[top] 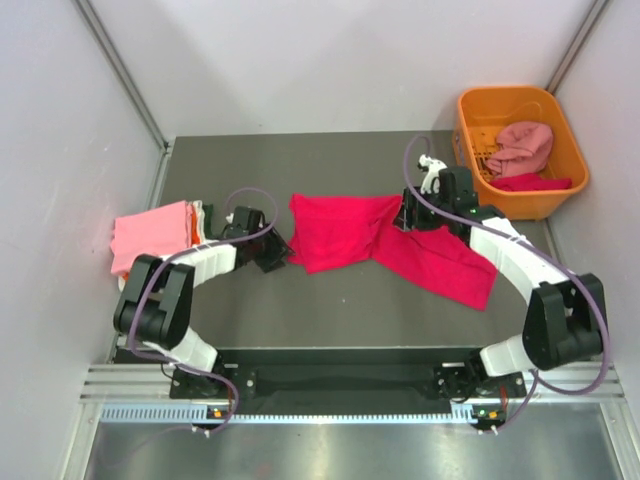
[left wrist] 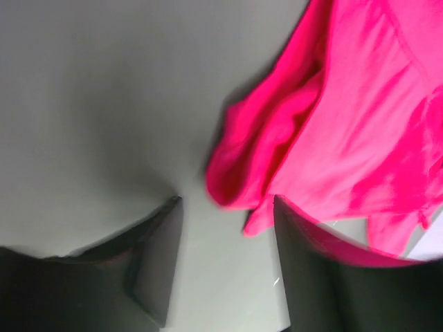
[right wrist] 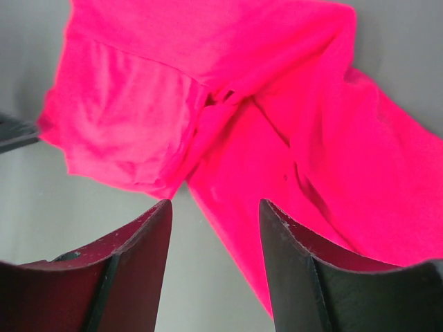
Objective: Fold and stack the t-shirts
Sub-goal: Fold the tshirt
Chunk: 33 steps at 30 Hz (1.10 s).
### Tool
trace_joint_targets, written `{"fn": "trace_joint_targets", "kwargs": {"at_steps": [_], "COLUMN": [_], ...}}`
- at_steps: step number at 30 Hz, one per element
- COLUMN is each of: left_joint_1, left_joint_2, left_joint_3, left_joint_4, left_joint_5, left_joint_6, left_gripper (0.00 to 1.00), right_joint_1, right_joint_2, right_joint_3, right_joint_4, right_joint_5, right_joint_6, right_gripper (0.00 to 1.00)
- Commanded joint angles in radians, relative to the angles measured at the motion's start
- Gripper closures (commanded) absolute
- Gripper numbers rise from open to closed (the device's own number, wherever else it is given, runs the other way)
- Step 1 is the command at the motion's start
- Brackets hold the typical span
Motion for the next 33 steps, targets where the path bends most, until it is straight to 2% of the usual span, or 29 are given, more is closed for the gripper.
{"fn": "trace_joint_targets", "kwargs": {"at_steps": [1, 7, 8, 9, 14, 17, 18, 20, 21, 23, 24, 25, 28, 30, 33], "left_joint_1": [-0.012, -0.014, -0.014, -0.011, 0.043, 0.075, 0.095, 0.118, 0.126, 0.147, 0.157, 0.163, 0.193, 0.218, 0.255], "left_joint_2": [0.067, 0.153, 0.184, 0.202, 0.35, 0.452, 0.481, 0.578, 0.615, 0.748, 0.8, 0.899, 1.071, 1.127, 1.175], "left_joint_3": [0.023, 0.075, 0.092, 0.113, 0.36, 0.57, 0.689, 0.803, 0.921, 1.053, 1.197, 1.266, 1.497, 1.586, 1.598], "left_joint_4": [0.095, 0.11, 0.11, 0.104, -0.026, -0.124, -0.152, -0.174, -0.192, -0.22, -0.255, -0.258, -0.238, -0.191, -0.074], "left_joint_5": [0.007, -0.001, 0.008, 0.017, 0.03, 0.025, 0.021, 0.008, 0.002, 0.013, 0.023, 0.048, 0.128, 0.172, 0.18], "left_joint_6": [-0.017, -0.006, 0.004, 0.012, 0.087, 0.122, 0.129, 0.142, 0.143, 0.135, 0.127, 0.12, 0.054, -0.02, -0.124], "left_gripper": [0.51, 0.79, 0.86, 1.0, 1.0, 1.0, 1.0, 1.0, 1.0, 1.0, 1.0, 1.0, 1.0, 1.0, 1.0], "right_joint_1": [-0.001, -0.001, 0.002, 0.002, 0.004, 0.021, 0.027, 0.042, 0.048, 0.073, 0.085, 0.107, 0.168, 0.205, 0.277], "right_joint_2": [-0.094, -0.172, -0.183, -0.205, -0.25, -0.247, -0.241, -0.229, -0.213, -0.198, -0.189, -0.181, -0.161, -0.151, -0.123], "right_joint_3": [-0.043, -0.131, -0.161, -0.18, -0.281, -0.323, -0.332, -0.353, -0.355, -0.359, -0.358, -0.352, -0.318, -0.291, -0.257], "right_joint_4": [0.071, 0.083, 0.087, 0.094, 0.106, 0.097, 0.097, 0.103, 0.104, 0.114, 0.114, 0.105, 0.057, 0.028, -0.033], "right_joint_5": [-0.008, -0.02, -0.022, -0.025, -0.029, 0.003, 0.02, 0.055, 0.057, 0.063, 0.081, 0.09, 0.159, 0.205, 0.32], "right_joint_6": [0.014, 0.034, 0.04, 0.045, 0.104, 0.127, 0.127, 0.126, 0.124, 0.121, 0.118, 0.115, 0.1, 0.088, 0.068], "right_gripper": [0.46, 0.5, 0.51, 0.52, 0.53, 0.53, 0.53, 0.53, 0.53, 0.53, 0.53, 0.53, 0.53, 0.52, 0.51]}}
